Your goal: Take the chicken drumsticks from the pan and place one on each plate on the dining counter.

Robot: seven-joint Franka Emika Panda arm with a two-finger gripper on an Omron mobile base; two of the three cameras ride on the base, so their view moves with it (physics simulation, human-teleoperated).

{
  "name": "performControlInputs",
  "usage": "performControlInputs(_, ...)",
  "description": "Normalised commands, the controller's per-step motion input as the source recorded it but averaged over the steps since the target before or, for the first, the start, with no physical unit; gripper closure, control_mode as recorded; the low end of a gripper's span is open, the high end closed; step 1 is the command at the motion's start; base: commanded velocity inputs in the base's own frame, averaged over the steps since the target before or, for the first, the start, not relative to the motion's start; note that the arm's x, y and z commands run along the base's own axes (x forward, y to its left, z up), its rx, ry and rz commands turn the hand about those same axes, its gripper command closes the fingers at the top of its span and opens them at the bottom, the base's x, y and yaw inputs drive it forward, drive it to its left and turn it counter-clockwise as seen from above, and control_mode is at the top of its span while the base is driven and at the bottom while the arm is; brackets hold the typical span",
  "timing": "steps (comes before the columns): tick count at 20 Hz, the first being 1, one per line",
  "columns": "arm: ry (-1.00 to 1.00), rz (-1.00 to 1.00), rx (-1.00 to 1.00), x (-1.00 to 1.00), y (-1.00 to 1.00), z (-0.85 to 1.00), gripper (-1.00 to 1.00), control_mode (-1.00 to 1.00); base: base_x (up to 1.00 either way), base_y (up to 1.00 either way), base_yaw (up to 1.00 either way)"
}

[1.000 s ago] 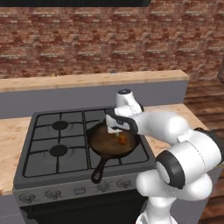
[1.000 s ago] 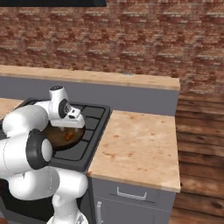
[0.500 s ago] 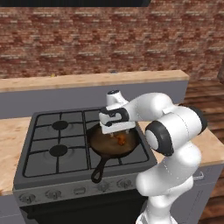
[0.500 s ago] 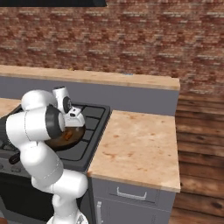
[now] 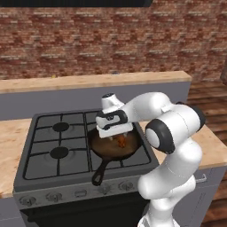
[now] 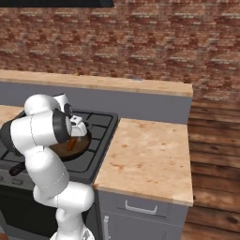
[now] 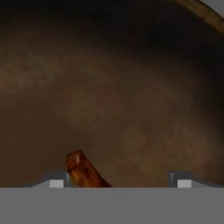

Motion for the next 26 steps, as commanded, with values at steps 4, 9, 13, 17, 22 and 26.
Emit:
performControlInputs(4, 0.00, -0.11, 0.00, -0.52, -0.19, -0.53, -1.00, -1.00, 0.00, 0.00, 0.00)
performControlInputs(9, 0.00, -0.13, 0.00, -0.56, -0.08, -0.44, -1.00, -1.00, 0.00, 0.00, 0.00)
performControlInputs(13, 0.00, -0.16, 0.00, -0.73, 0.00, -0.23, -1.00, -1.00, 0.00, 0.00, 0.00)
performControlInputs(17, 0.01, -0.12, 0.00, -0.79, 0.00, -0.19, -1.00, -1.00, 0.00, 0.00, 0.00)
performControlInputs(22, -0.01, -0.05, 0.00, -0.51, 0.00, -0.14, -1.00, -1.00, 0.00, 0.00, 0.00)
performControlInputs(26, -0.08, -0.02, -0.01, -0.06, 0.00, -0.46, 1.00, -1.00, 0.00, 0.00, 0.00)
